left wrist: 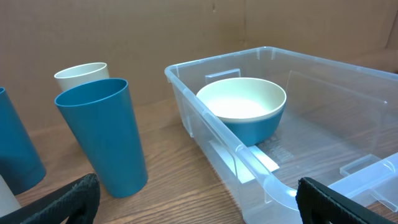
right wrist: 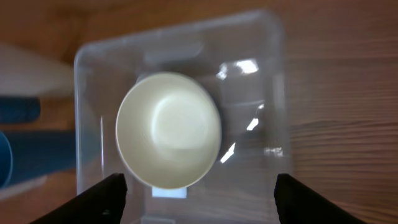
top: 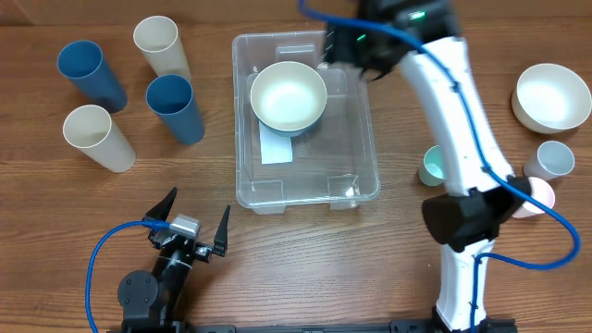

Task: Pack container
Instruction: 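Carry the cream bowl over the bin and stack it in the blue bowl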

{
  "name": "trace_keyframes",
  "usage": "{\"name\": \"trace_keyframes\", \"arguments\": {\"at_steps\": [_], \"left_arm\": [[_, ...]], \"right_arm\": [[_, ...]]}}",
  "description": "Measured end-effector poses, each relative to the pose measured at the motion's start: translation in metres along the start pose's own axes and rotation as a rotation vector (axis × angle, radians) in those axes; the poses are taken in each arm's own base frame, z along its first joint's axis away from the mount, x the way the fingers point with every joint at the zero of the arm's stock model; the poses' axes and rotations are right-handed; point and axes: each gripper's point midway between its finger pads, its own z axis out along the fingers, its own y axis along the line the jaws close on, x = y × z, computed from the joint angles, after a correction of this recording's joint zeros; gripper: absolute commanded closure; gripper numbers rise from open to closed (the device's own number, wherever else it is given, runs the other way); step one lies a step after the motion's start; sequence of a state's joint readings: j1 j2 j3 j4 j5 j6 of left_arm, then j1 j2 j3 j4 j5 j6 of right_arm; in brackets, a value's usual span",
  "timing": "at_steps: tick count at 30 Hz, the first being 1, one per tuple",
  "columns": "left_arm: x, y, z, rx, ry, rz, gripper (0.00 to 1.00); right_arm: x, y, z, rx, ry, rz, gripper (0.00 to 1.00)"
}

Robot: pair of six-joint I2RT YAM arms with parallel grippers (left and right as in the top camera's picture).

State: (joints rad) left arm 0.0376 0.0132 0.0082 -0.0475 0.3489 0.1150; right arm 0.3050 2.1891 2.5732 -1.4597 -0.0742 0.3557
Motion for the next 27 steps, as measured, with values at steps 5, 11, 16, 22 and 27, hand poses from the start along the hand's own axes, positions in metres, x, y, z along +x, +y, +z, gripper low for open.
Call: {"name": "trace_keyframes", "arguments": {"at_steps": [5, 11, 16, 22, 27], "left_arm": [[0.000, 0.000, 0.000, 0.000, 0.000, 0.000, 0.00], [0.000, 0.000, 0.000, 0.000, 0.000, 0.000, 0.00], [0.000, 0.000, 0.000, 0.000, -0.001, 0.001, 0.00], [0.000, 0.000, 0.000, 0.000, 0.000, 0.000, 0.00], [0.000, 0.000, 0.000, 0.000, 0.000, 0.000, 0.00]], "right_arm": [[-0.046, -0.180, -0.058, 0.197, -0.114, 0.392, 0.20], [-0.037, -0.341, -0.113, 0.344, -0.226, 0.770, 0.21], [-0.007, -0.404, -0.063, 0.389, -0.149, 0.887, 0.20], [0.042, -0.469, -0.030, 0.441, -0.097, 1.017, 0.22], [0.042, -0.486, -0.012, 0.447, -0.151, 1.029, 0.22]]}}
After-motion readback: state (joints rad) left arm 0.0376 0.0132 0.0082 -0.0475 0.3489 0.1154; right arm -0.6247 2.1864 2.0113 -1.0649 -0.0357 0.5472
